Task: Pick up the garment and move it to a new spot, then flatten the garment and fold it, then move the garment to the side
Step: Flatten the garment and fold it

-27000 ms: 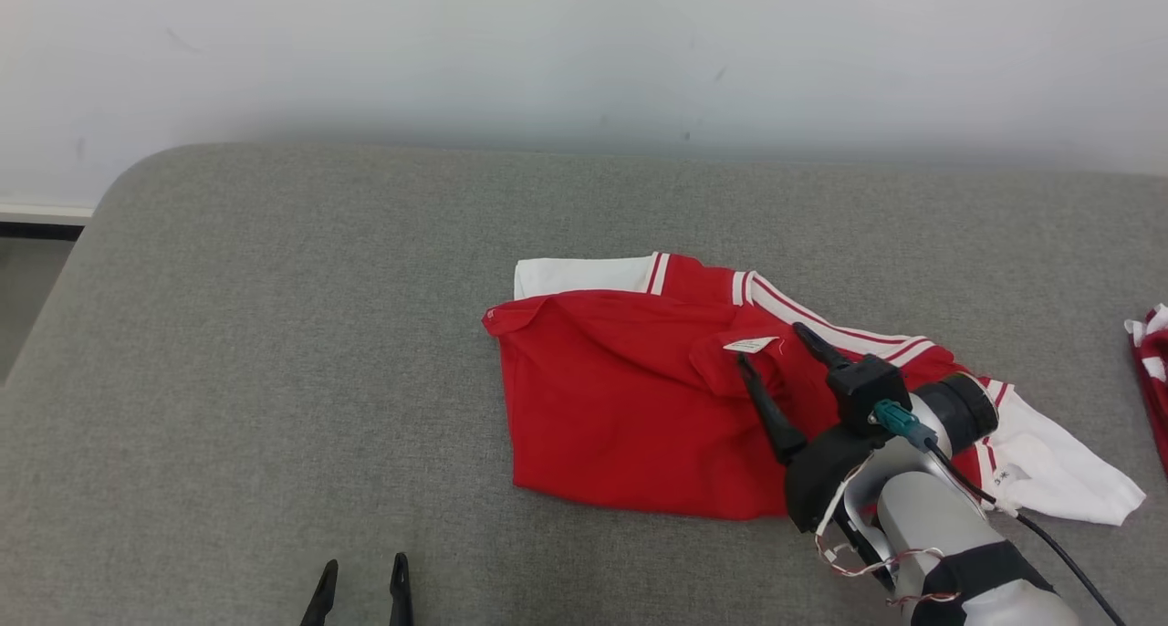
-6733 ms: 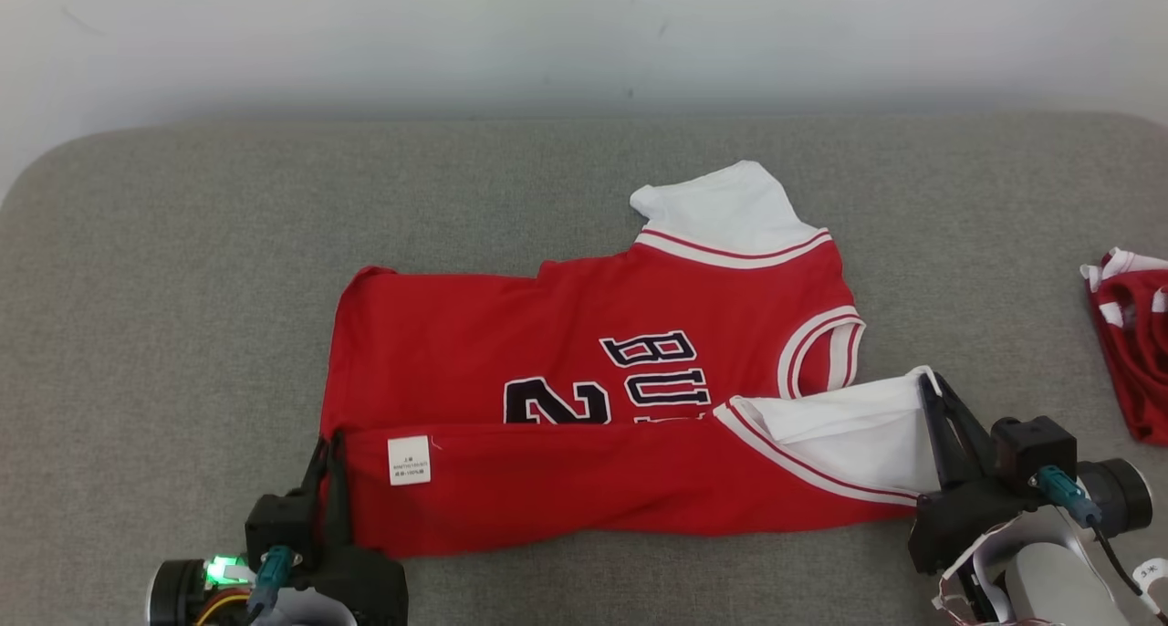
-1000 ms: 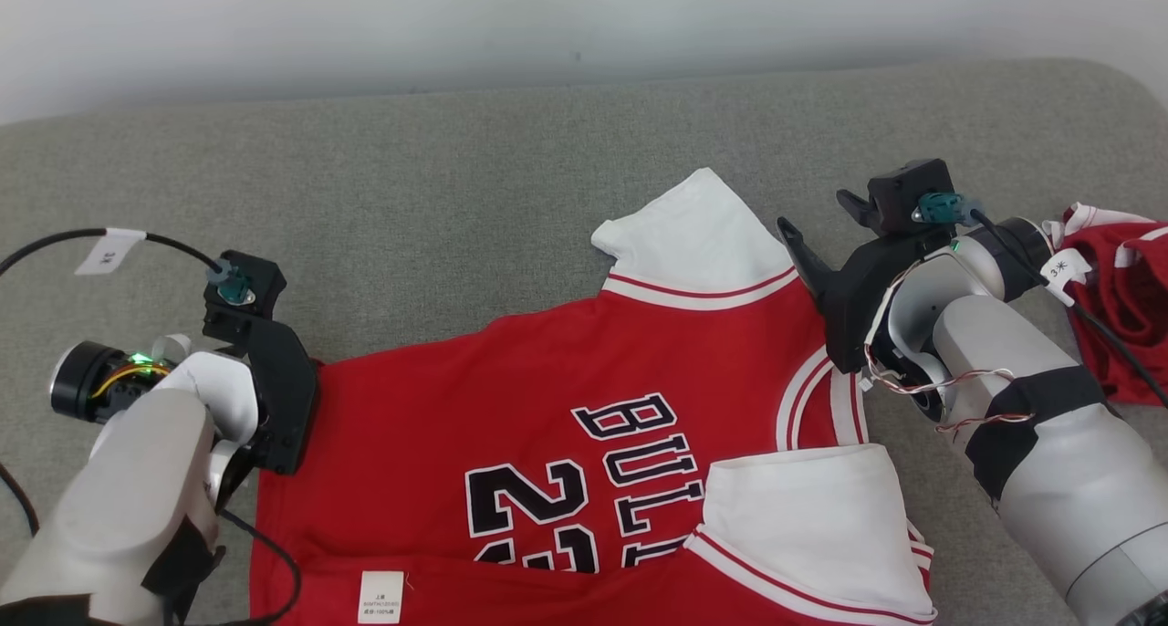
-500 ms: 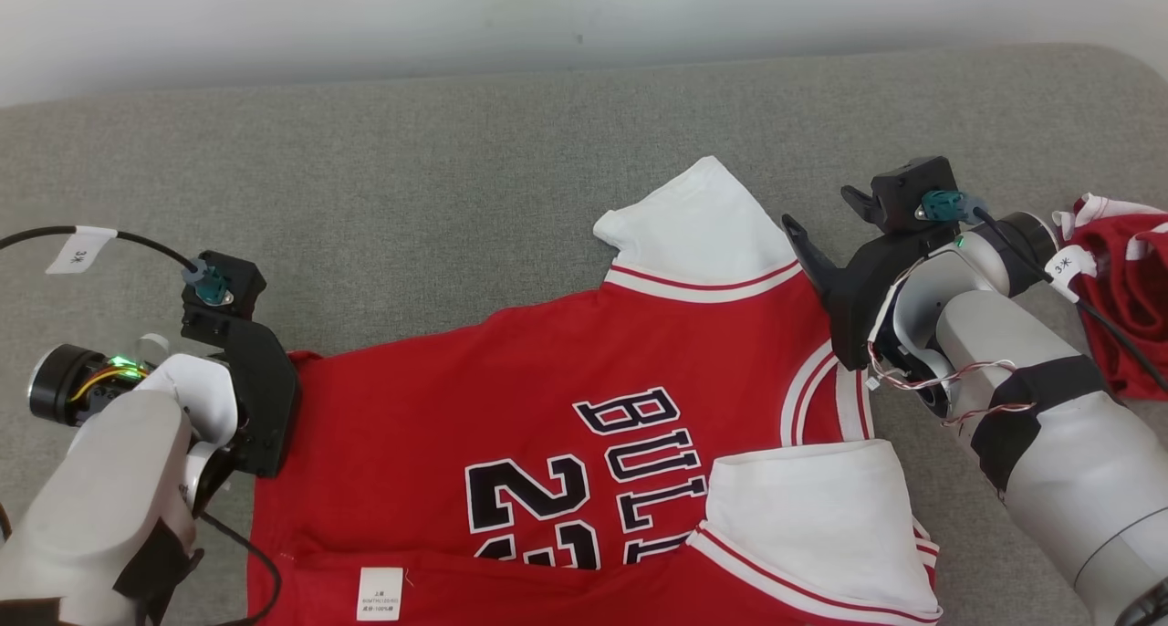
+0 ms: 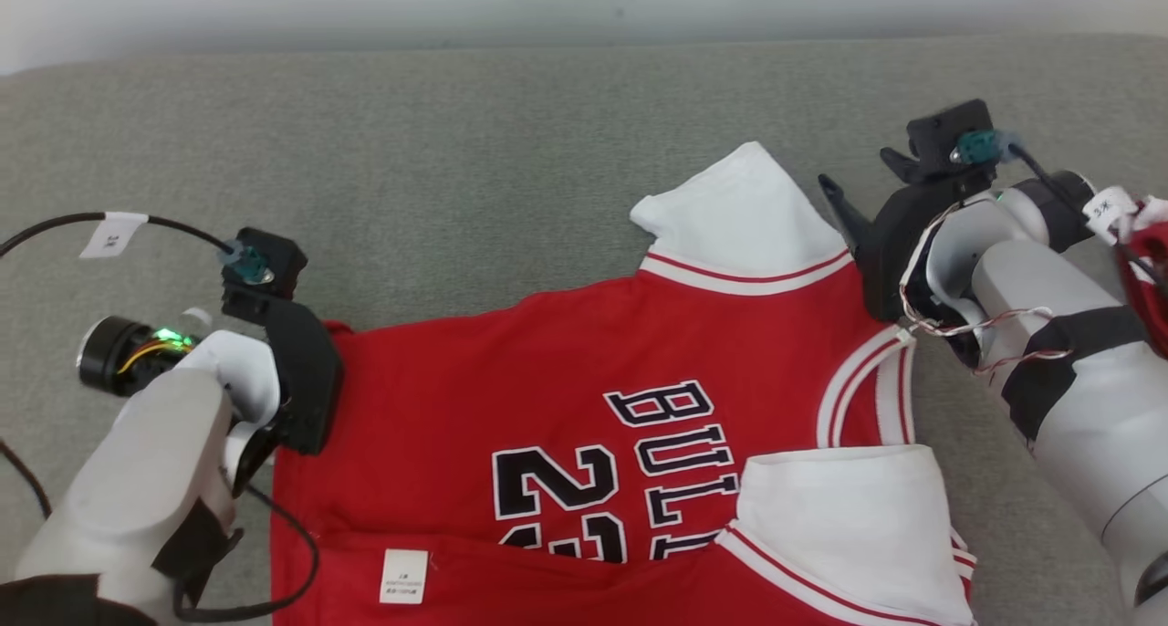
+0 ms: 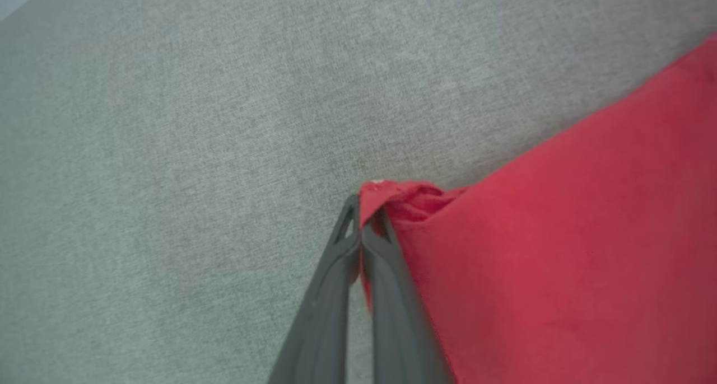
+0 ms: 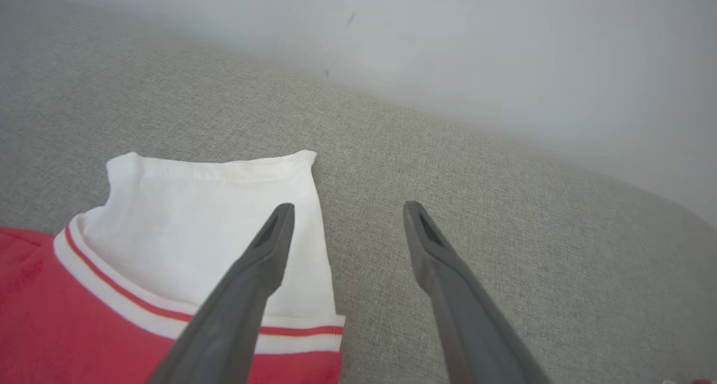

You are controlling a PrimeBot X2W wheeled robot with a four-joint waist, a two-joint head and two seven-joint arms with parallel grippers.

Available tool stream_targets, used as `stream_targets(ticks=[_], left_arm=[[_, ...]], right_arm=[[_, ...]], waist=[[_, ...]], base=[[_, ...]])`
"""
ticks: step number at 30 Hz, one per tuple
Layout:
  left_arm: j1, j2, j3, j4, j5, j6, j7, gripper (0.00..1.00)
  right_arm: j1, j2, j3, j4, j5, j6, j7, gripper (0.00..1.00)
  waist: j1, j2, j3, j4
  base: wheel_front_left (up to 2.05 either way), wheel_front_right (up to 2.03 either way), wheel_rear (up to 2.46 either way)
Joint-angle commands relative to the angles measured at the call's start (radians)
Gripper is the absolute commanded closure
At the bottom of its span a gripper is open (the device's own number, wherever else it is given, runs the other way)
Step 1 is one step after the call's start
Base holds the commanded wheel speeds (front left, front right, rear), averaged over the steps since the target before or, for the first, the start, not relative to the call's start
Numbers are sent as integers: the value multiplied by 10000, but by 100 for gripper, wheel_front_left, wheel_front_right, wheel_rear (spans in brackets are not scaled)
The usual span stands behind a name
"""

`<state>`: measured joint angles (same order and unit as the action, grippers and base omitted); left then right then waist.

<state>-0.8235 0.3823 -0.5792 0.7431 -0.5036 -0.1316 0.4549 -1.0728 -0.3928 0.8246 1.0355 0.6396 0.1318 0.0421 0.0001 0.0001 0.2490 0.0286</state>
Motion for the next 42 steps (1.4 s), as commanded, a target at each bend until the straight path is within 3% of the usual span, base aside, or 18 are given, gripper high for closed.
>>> stream_targets(ticks=[1, 11, 24, 25, 28, 29, 30, 33, 34, 35, 42], left_arm=[[-166, -87, -51, -24, -129, 22, -107, 100], [-887, -758, -501, -51, -186, 22, -619, 100], [-1504, -1182, -1056, 288, -493, 22, -1294, 100], [-1511, -1163, -1092, 327, -502, 22, -1322, 100], [-1552, -1148, -1167, 448, -609, 24, -1444, 100], [-1552, -1148, -1167, 448, -609, 24, -1444, 100], [-1566, -1149, -1192, 489, -653, 24, -1480, 100], [-1624, -1121, -1230, 605, -787, 24, -1638, 100], [-1656, -1114, -1199, 653, -818, 24, -1715, 100], [-1693, -1105, -1158, 702, -853, 24, -1775, 100], [-1738, -1097, -768, 1224, -1216, 77, -2294, 100]], right_arm=[[-188, 9, 85, 58, 145, -29, 158, 0], [-993, -244, 276, 685, 936, -29, 1369, 0], [-1547, -596, 515, 1276, 1362, -29, 1653, 0], [-1553, -586, 554, 1282, 1383, -29, 1686, 4], [-1559, -619, 668, 1336, 1399, -30, 1628, 41], [-1559, -619, 668, 1336, 1399, -30, 1628, 41], [-1599, -651, 719, 1374, 1338, -30, 1592, 50], [-1696, -693, 799, 1494, 1268, -30, 1447, 63], [-1729, -698, 812, 1532, 1253, -30, 1384, 87], [-1765, -694, 794, 1591, 1265, -30, 1276, 100], [-1883, -683, 748, 1999, 1134, -30, 366, 100]], waist=[[-1, -1, 156, 305], [-1, -1, 778, 1258], [-1, -1, 1462, 2075], [-1, -1, 1483, 2084], [-1, -1, 1505, 2095], [-1, -1, 1505, 2095], [-1, -1, 1495, 2097], [-1, -1, 1491, 2097], [-1, -1, 1500, 2096], [-1, -1, 1516, 2092], [-1, -1, 1414, 1958]], base=[[0, 0, 0], [0, 0, 0], [0, 0, 0], [0, 0, 0], [0, 0, 0], [0, 0, 0], [0, 0, 0], [0, 0, 0], [0, 0, 0], [0, 0, 0], [0, 0, 0]])
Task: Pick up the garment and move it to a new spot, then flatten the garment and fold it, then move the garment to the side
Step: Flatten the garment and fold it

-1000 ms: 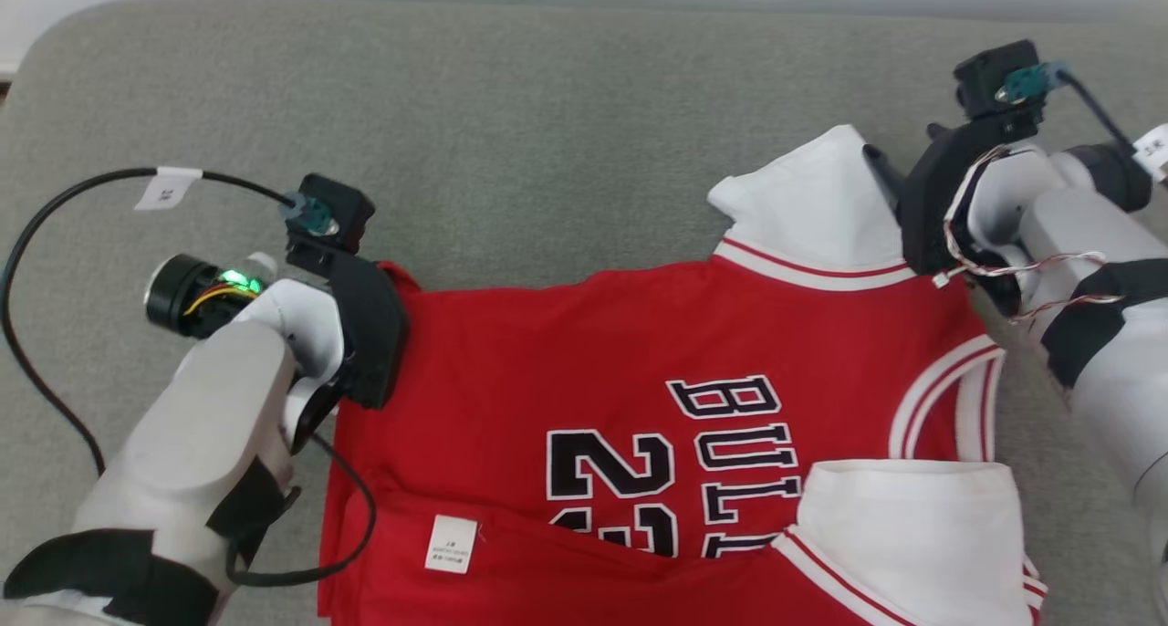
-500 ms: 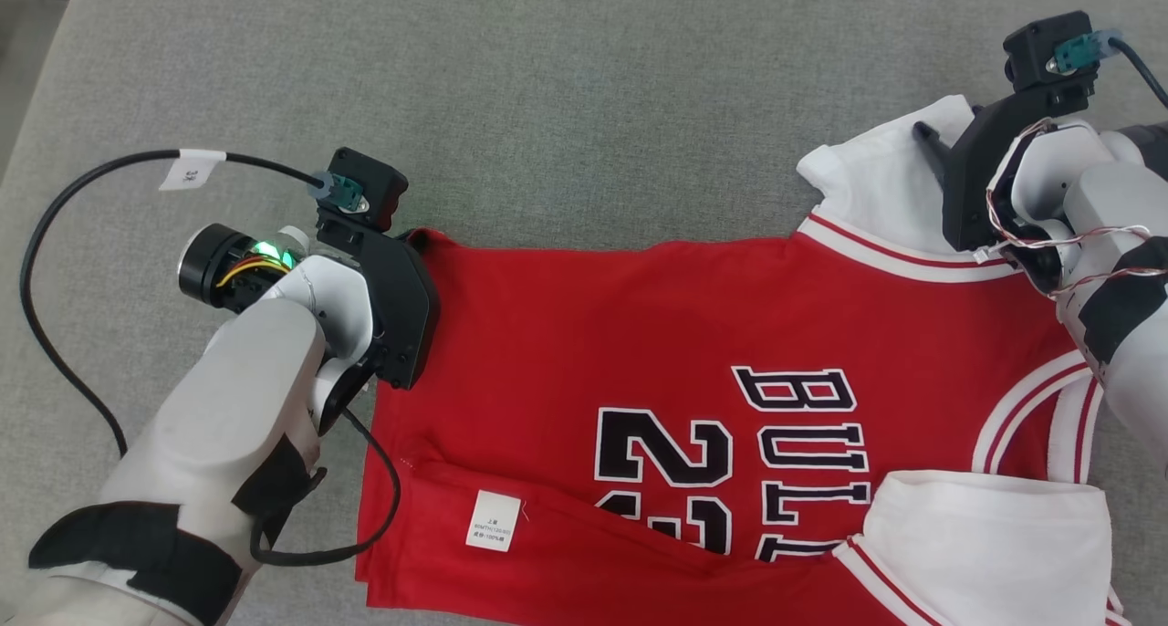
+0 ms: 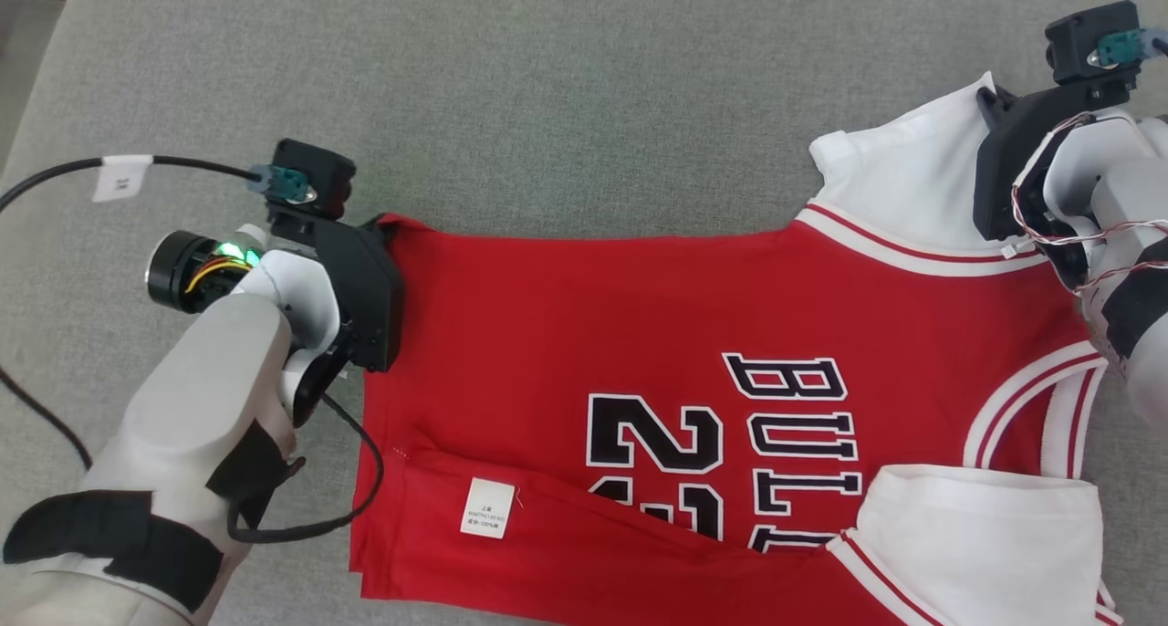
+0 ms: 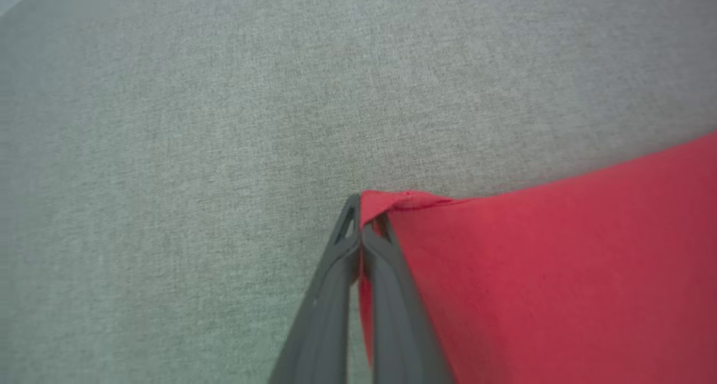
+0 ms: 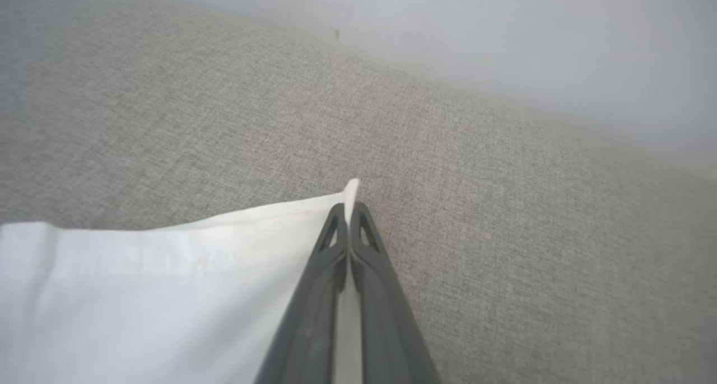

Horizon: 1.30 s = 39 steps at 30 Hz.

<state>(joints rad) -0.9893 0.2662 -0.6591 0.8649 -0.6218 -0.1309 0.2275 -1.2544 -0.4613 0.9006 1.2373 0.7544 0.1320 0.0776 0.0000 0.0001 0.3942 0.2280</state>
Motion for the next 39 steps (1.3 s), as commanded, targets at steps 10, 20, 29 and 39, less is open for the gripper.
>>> stream_targets(ticks=[10, 20, 29, 39], left_arm=[[620, 236, 470, 548, -825, 34, -1066, 100], [1623, 532, 716, 573, -1743, 21, -1706, 100], [3079, 950, 581, 90, -2398, 17, -2296, 100], [4523, 1111, 892, -4, -3004, 46, -2967, 100]], right_arm=[[633, 212, -37, -227, 262, -32, -1541, 100], [1674, 233, 309, -1139, 818, -32, -2398, 100], [3332, 25, 566, -2199, 1617, -32, -3016, 100], [5129, -128, 449, -3124, 2247, -32, -3339, 100]], waist=[[0, -1, -867, -622], [0, -1, -2150, -1291], [0, -1, -3453, -1715], [0, -1, -4148, -2110]], base=[[0, 0, 0], [0, 0, 0], [0, 0, 0], [0, 0, 0]])
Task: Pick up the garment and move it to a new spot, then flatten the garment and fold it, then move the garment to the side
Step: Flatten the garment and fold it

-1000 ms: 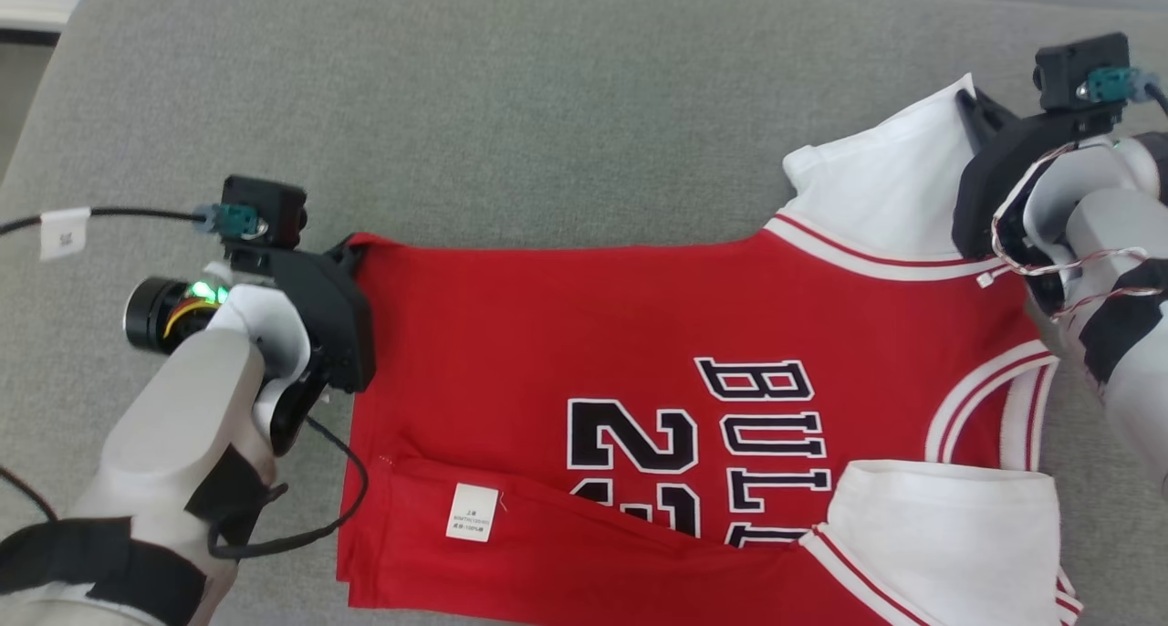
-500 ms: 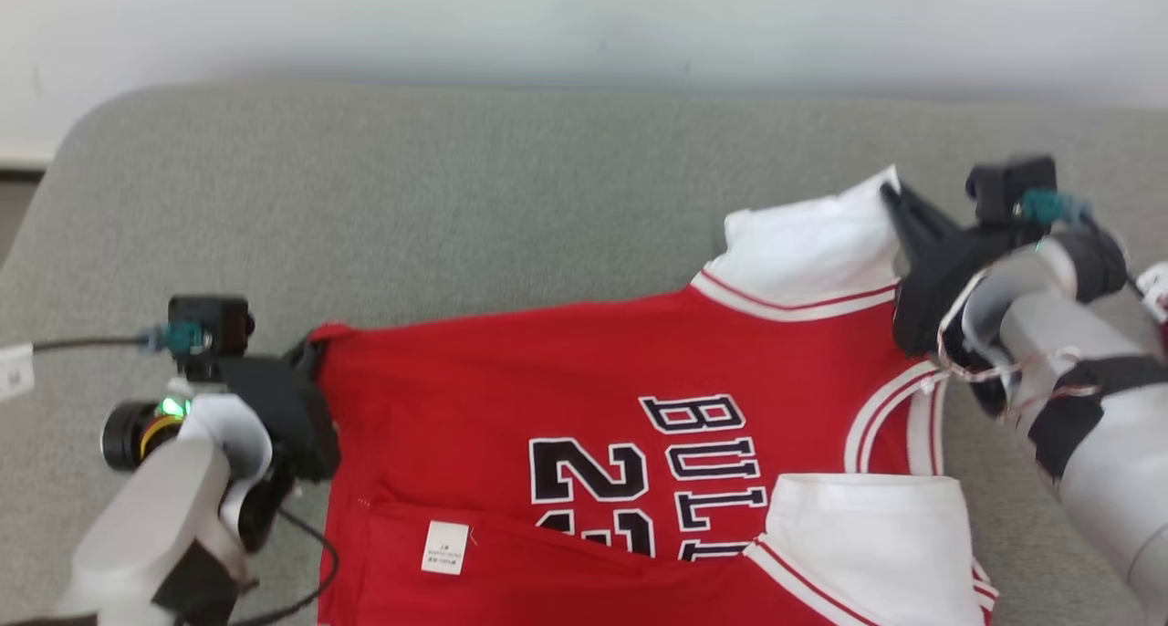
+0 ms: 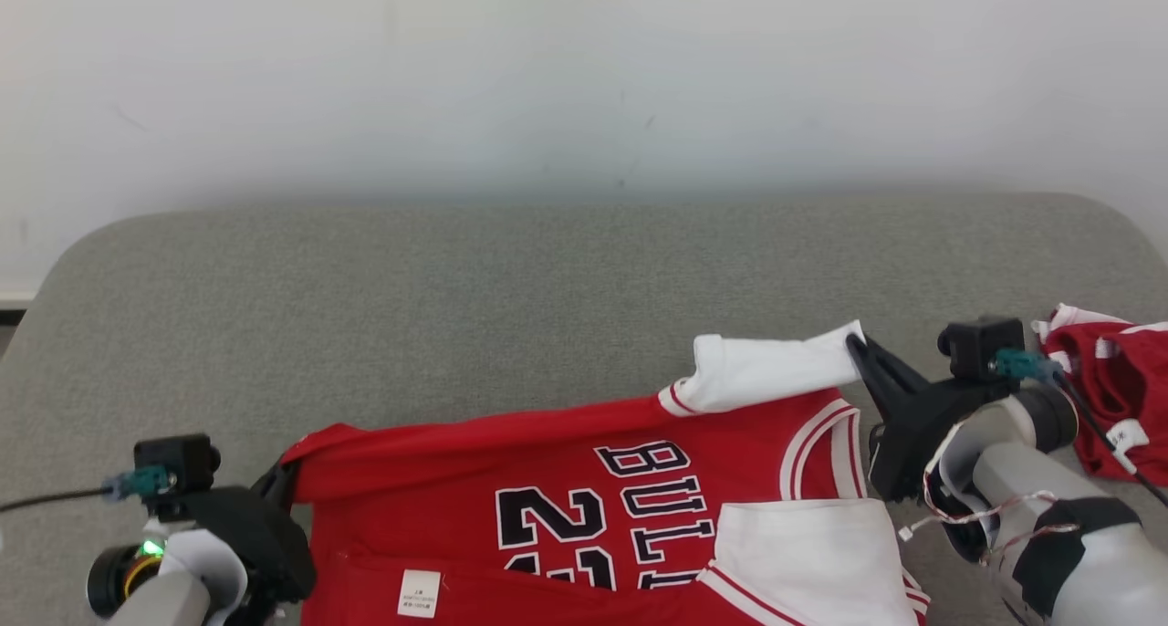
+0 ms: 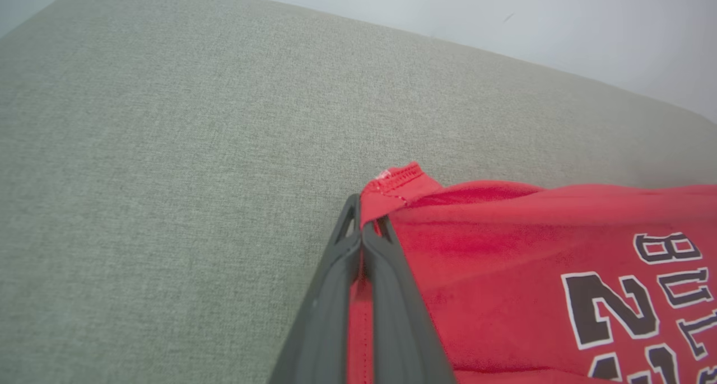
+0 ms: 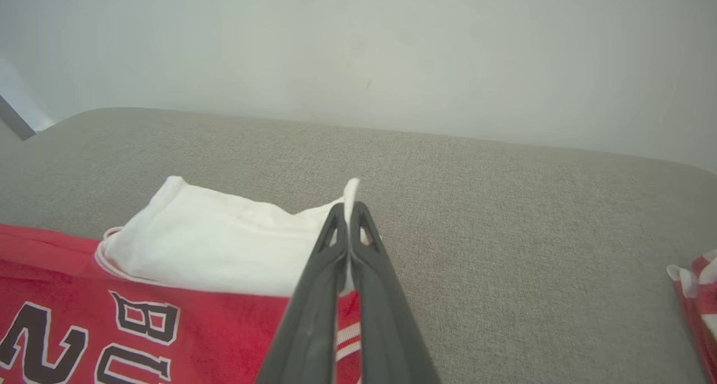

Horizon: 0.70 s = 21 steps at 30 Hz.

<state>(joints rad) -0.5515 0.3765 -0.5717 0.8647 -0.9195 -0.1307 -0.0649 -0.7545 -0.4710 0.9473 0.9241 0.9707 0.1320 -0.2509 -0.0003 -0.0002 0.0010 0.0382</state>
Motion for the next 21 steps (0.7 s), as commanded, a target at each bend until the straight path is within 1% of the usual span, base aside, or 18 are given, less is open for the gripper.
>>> stream_targets(ticks=[1, 12, 21], left_arm=[[284, 2, 73, -16, -101, 50, -130, 100], [1699, -374, 376, -192, -549, 134, -1179, 100], [2433, -645, 603, -277, -777, 116, -1735, 100]], right_arm=[[263, -58, -64, -62, 80, -32, -71, 100], [1800, 108, -751, -671, 286, -31, -142, 100], [2674, 401, -1437, -954, -289, -31, -140, 100]], waist=[[3, 2, -241, -228], [3, 2, -407, -312], [3, 2, -445, -356]], base=[[0, 0, 0], [0, 0, 0], [0, 0, 0]])
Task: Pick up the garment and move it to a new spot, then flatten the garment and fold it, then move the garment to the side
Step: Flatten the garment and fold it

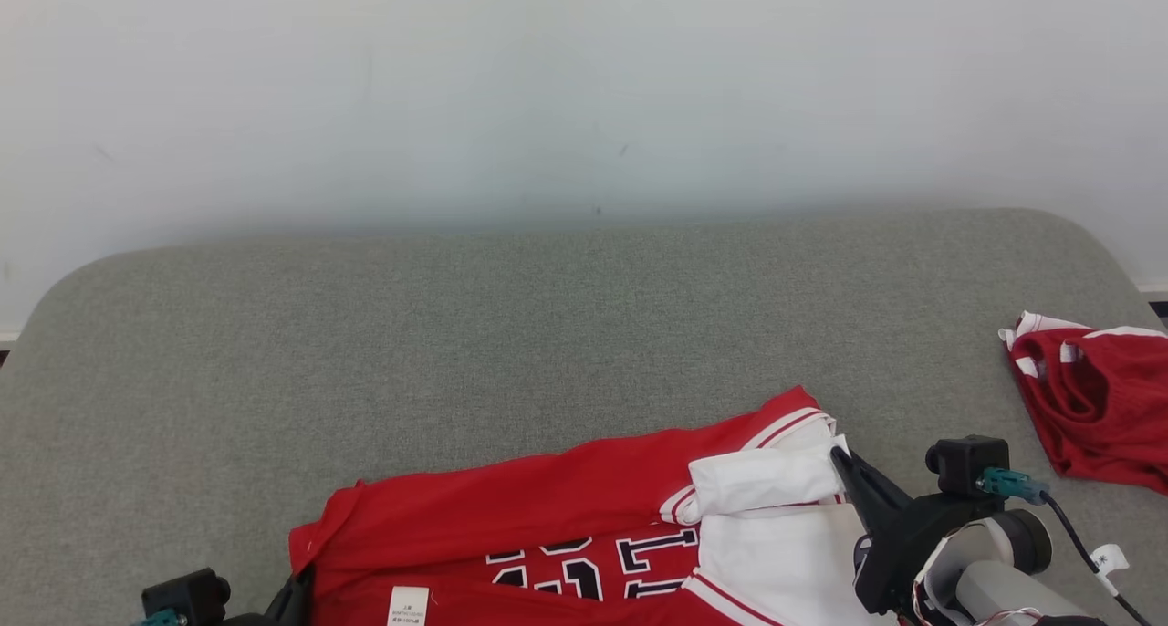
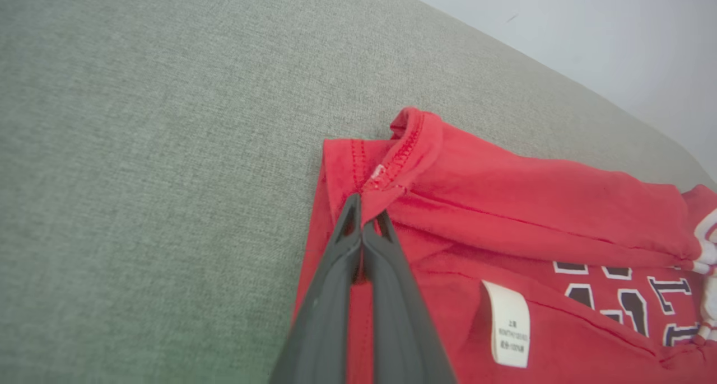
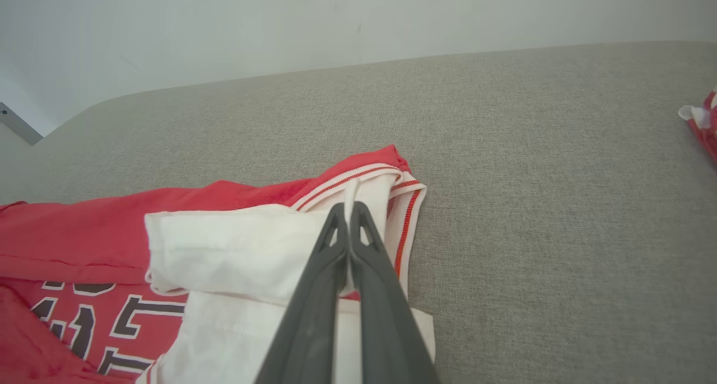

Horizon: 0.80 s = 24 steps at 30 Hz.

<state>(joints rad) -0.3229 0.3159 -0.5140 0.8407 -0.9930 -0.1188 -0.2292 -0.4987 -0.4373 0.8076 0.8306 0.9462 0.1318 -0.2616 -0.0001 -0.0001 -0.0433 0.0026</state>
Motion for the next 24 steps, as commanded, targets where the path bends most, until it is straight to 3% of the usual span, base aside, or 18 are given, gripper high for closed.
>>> stream_targets(ticks=[1, 24], left_arm=[[207, -55, 29, -41, -25, -9, -108, 100], [1143, -430, 739, -616, 556, 154, -357, 100]], right_arm=[[190, 93, -111, -24, -107, -29, -35, 100], [1509, 307, -1656, -270, -795, -29, -37, 100]], waist=[[1, 1, -6, 0], [1, 1, -49, 91]], base=[[0, 0, 0], [0, 0, 0]])
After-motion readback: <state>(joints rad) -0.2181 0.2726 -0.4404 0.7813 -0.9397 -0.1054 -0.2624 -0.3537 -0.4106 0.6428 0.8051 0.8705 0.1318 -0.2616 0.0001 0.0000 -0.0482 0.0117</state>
